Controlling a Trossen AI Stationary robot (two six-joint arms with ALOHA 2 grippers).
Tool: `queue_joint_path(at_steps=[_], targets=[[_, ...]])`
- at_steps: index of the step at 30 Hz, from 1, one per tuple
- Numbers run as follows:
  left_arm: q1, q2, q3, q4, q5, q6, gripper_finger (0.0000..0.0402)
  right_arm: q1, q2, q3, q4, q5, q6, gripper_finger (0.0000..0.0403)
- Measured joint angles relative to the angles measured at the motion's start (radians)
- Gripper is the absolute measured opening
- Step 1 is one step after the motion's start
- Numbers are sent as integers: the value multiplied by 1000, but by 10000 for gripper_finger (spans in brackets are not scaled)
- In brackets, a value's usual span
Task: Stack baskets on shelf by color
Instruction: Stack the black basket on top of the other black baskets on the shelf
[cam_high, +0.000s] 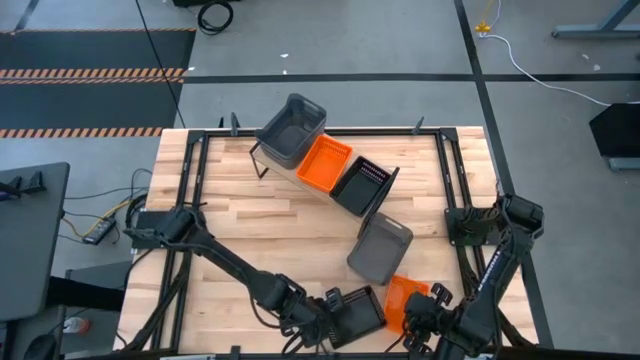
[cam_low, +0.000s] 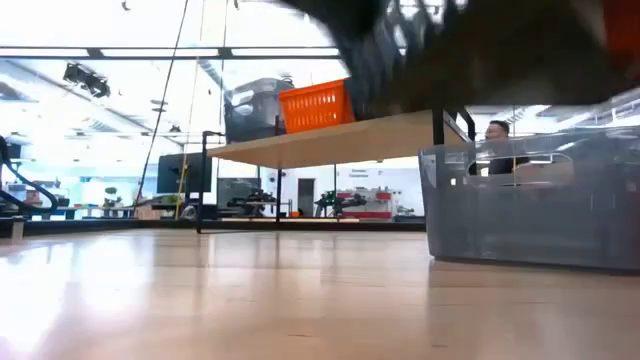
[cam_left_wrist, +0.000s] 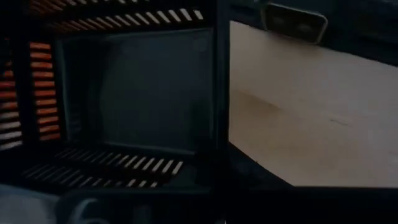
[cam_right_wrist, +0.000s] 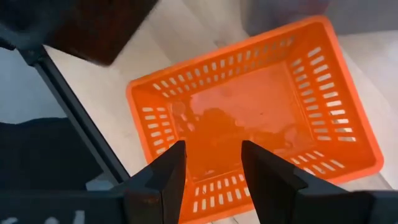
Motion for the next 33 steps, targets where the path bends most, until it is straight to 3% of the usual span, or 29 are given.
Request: queue_joint_path(at_steps=[6, 14, 26, 33], targets=[[48, -2, 230, -194, -75, -57, 6, 10, 2, 0, 11, 104, -22, 162], [175, -2, 464, -398, -100, -28, 7, 10, 4, 0, 79, 154, -86, 162], [407, -2, 638, -507, -73, 133, 7, 10, 4, 1, 149, 242, -172, 162], [549, 2, 637, -622, 9, 173, 8, 10, 4, 1, 167, 243, -186, 162]])
